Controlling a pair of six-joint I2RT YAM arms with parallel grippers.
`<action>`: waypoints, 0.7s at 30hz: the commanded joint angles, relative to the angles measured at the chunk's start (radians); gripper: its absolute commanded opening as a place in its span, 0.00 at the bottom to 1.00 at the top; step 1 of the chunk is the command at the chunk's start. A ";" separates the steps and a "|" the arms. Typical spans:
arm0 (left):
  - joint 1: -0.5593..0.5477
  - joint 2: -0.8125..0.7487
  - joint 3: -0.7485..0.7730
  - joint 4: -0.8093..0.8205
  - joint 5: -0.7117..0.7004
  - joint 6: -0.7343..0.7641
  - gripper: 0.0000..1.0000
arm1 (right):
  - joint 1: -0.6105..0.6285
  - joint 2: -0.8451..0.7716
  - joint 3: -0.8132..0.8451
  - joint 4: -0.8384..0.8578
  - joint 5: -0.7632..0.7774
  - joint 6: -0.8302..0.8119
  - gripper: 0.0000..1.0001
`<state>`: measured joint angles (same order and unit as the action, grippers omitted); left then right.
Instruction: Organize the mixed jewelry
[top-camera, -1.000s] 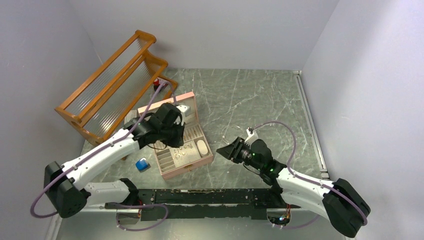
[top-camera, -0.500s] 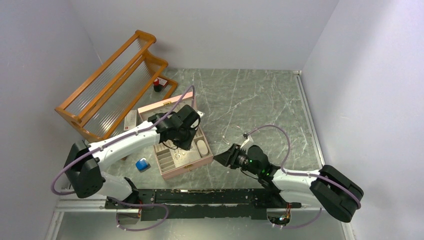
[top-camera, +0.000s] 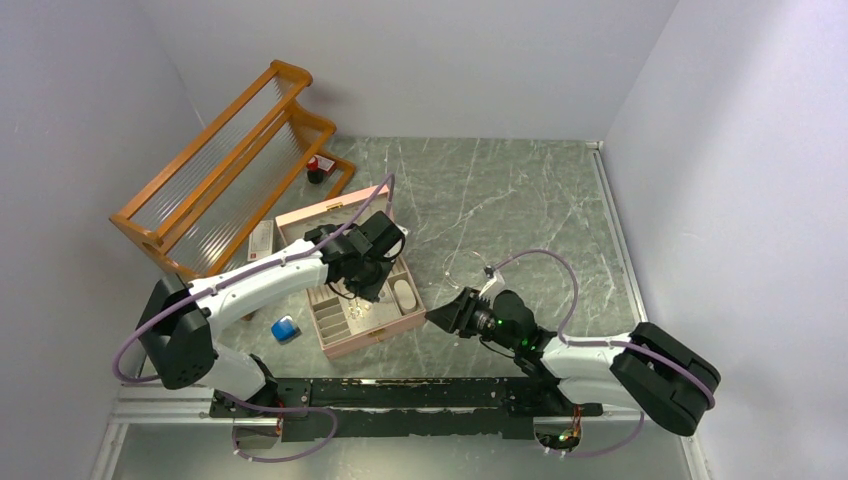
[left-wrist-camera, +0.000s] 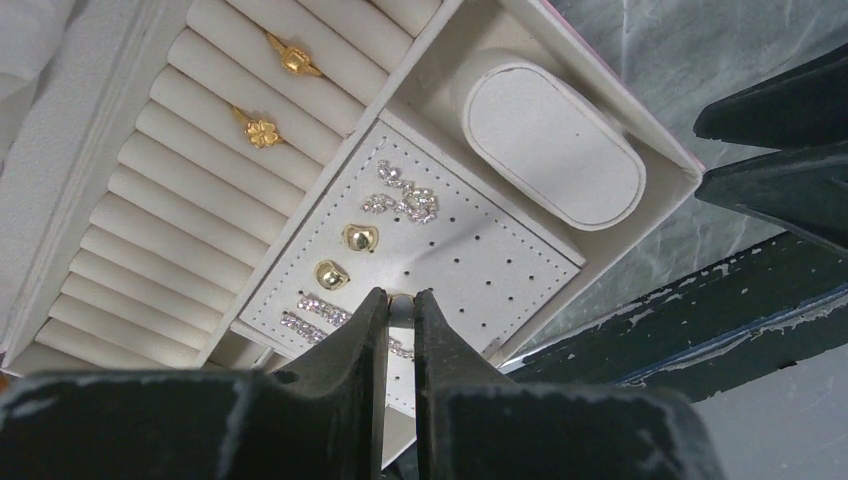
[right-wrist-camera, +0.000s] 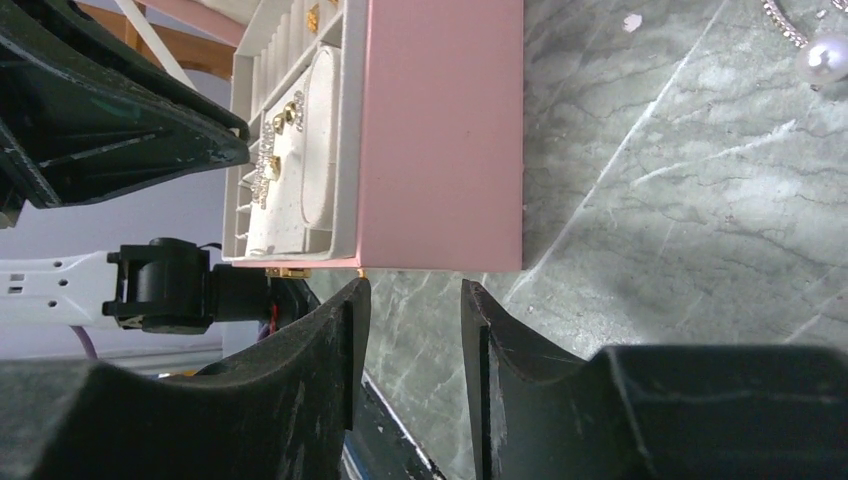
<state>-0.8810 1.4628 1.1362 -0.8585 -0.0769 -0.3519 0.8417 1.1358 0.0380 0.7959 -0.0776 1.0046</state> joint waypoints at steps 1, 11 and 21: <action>-0.007 0.001 -0.001 -0.002 -0.028 0.001 0.09 | 0.005 0.025 0.013 0.035 0.013 -0.012 0.42; -0.008 0.028 -0.013 0.035 -0.012 0.002 0.08 | 0.005 0.057 0.025 0.022 0.019 -0.002 0.42; -0.007 0.036 -0.028 0.037 0.016 0.009 0.07 | 0.005 0.070 0.031 0.015 0.022 0.004 0.42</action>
<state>-0.8810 1.4887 1.1282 -0.8387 -0.0856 -0.3519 0.8421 1.2037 0.0498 0.7994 -0.0780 1.0111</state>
